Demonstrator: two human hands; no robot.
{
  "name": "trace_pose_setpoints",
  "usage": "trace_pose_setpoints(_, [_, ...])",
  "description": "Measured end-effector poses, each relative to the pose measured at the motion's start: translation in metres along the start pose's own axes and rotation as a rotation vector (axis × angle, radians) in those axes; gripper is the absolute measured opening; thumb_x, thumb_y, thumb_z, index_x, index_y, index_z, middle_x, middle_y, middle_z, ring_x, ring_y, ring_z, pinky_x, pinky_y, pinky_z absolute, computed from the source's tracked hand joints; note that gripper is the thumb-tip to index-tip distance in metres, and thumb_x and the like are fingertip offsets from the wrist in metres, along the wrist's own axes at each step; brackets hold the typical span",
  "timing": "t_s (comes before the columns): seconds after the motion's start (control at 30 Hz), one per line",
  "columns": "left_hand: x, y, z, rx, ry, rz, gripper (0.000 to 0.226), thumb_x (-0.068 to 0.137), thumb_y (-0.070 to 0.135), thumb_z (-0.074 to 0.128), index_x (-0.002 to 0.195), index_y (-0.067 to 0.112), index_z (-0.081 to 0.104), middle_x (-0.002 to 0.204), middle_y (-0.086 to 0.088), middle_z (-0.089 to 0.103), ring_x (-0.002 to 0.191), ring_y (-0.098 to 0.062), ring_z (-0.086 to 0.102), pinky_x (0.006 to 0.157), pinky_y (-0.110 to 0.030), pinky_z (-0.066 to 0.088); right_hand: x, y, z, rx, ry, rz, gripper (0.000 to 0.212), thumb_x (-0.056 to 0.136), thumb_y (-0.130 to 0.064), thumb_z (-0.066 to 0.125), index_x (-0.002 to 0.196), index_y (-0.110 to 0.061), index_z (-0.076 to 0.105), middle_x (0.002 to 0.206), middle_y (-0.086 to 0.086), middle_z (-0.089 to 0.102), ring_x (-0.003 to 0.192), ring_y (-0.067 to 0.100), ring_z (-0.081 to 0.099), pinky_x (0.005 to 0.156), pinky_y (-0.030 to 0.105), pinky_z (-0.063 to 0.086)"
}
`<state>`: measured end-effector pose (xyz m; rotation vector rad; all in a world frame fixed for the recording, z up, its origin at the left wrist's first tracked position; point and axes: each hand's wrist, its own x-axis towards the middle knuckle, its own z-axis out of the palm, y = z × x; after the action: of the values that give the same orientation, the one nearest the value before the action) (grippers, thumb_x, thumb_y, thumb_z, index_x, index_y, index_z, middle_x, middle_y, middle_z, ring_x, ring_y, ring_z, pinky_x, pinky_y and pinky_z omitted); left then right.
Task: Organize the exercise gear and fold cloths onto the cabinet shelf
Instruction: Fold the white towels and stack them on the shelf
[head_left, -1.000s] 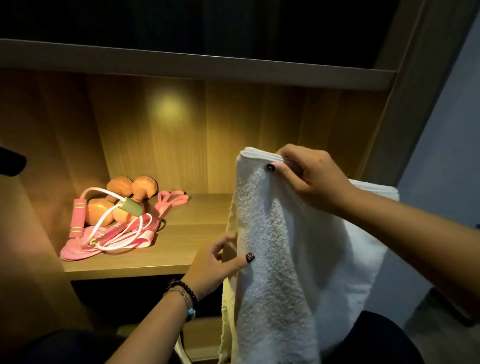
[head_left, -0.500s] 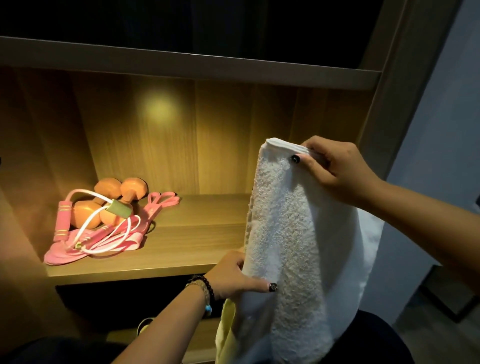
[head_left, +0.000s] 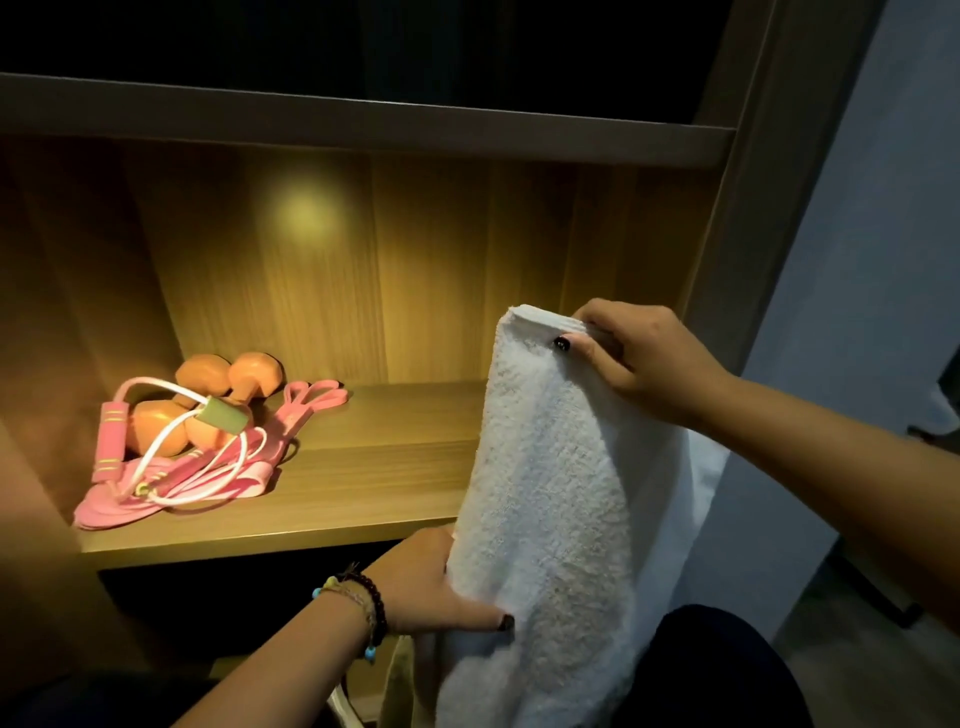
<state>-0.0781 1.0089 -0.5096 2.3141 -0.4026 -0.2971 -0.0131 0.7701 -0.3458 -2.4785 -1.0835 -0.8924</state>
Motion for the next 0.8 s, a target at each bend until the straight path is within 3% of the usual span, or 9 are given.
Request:
trace_pose_setpoints(0.1, [0.001,0.0,-0.004,0.328,0.353,-0.121,0.068,0.06,0.074,0.069,0.113,0.031,0.065,0.121,0.012,0.059,0.104,-0.012,0.06,0.087,-0.032,0.051,0.003,-0.001,0.006,-0.02,0.027,0.092,0.024,0.097,-0.031,0.051,0.101,-0.009,0.06,0.082,0.0,0.058,0.067,0.014,0.051,0.059,0.024,0.037])
trace_pose_setpoints(0.17, [-0.002,-0.003,0.002,0.348,0.584,-0.099,0.049,0.064,0.066,0.072,0.094,0.028,0.074,0.124,0.01,0.055,0.108,-0.013,0.056,0.089,-0.032,0.048,0.007,-0.004,0.01,-0.014,0.045,0.148,0.025,0.098,-0.032,0.049,0.103,-0.01,0.06,0.085,-0.001,0.057,0.071,0.015,0.053,0.061,0.025,0.037])
trace_pose_setpoints(0.23, [-0.005,-0.013,0.014,0.23,0.807,0.032,0.028,0.063,0.047,0.082,0.071,0.022,0.072,0.101,0.008,0.057,0.091,-0.012,0.056,0.076,-0.03,0.05,0.014,-0.009,0.012,-0.017,0.063,0.163,0.025,0.098,-0.033,0.048,0.103,-0.011,0.059,0.085,0.0,0.058,0.072,0.016,0.054,0.059,0.026,0.037])
trace_pose_setpoints(0.3, [-0.011,-0.021,0.026,-0.003,0.913,0.037,0.027,0.063,0.031,0.085,0.069,0.019,0.061,0.079,0.008,0.055,0.072,-0.011,0.055,0.06,-0.028,0.048,0.022,-0.016,0.012,-0.002,0.077,0.145,0.026,0.098,-0.033,0.048,0.102,-0.011,0.059,0.085,0.002,0.059,0.073,0.017,0.054,0.057,0.025,0.036])
trace_pose_setpoints(0.47, [-0.016,-0.041,0.028,-0.392,0.631,-0.051,0.048,0.066,0.036,0.083,0.1,0.034,0.049,0.092,0.013,0.065,0.08,0.007,0.062,0.063,-0.013,0.051,0.041,-0.036,0.013,0.017,0.083,0.09,0.026,0.098,-0.033,0.049,0.103,-0.01,0.06,0.088,0.005,0.062,0.075,0.018,0.056,0.058,0.025,0.038])
trace_pose_setpoints(0.53, [-0.016,-0.053,0.019,-0.269,0.592,-0.093,0.046,0.064,0.047,0.081,0.099,0.043,0.052,0.091,0.022,0.064,0.082,0.009,0.061,0.062,-0.006,0.045,0.045,-0.042,0.015,0.036,0.092,0.078,0.026,0.098,-0.033,0.049,0.103,-0.01,0.06,0.088,0.003,0.061,0.075,0.017,0.056,0.056,0.022,0.036])
trace_pose_setpoints(0.63, [-0.017,-0.075,-0.005,-0.058,0.629,-0.283,0.038,0.063,0.064,0.074,0.087,0.038,0.061,0.08,0.018,0.064,0.077,-0.004,0.062,0.059,-0.013,0.042,0.046,-0.053,0.016,0.051,0.088,0.03,0.025,0.097,-0.034,0.051,0.103,-0.012,0.061,0.089,0.003,0.062,0.075,0.017,0.057,0.059,0.026,0.044])
trace_pose_setpoints(0.73, [-0.019,-0.089,-0.019,0.155,0.4,-0.438,0.053,0.067,0.069,0.07,0.101,0.029,0.065,0.094,0.007,0.069,0.084,-0.014,0.064,0.069,-0.025,0.051,0.048,-0.06,0.016,0.038,0.094,0.005,0.026,0.097,-0.034,0.051,0.103,-0.011,0.061,0.089,0.005,0.064,0.075,0.019,0.058,0.061,0.034,0.049])
trace_pose_setpoints(0.8, [-0.023,-0.08,-0.027,0.097,0.435,-0.358,0.055,0.067,0.059,0.076,0.111,0.031,0.058,0.102,0.009,0.067,0.097,-0.015,0.064,0.077,-0.026,0.053,0.048,-0.062,0.017,0.051,0.082,-0.007,0.027,0.096,-0.034,0.051,0.103,-0.01,0.061,0.09,0.005,0.064,0.076,0.02,0.059,0.061,0.036,0.05])
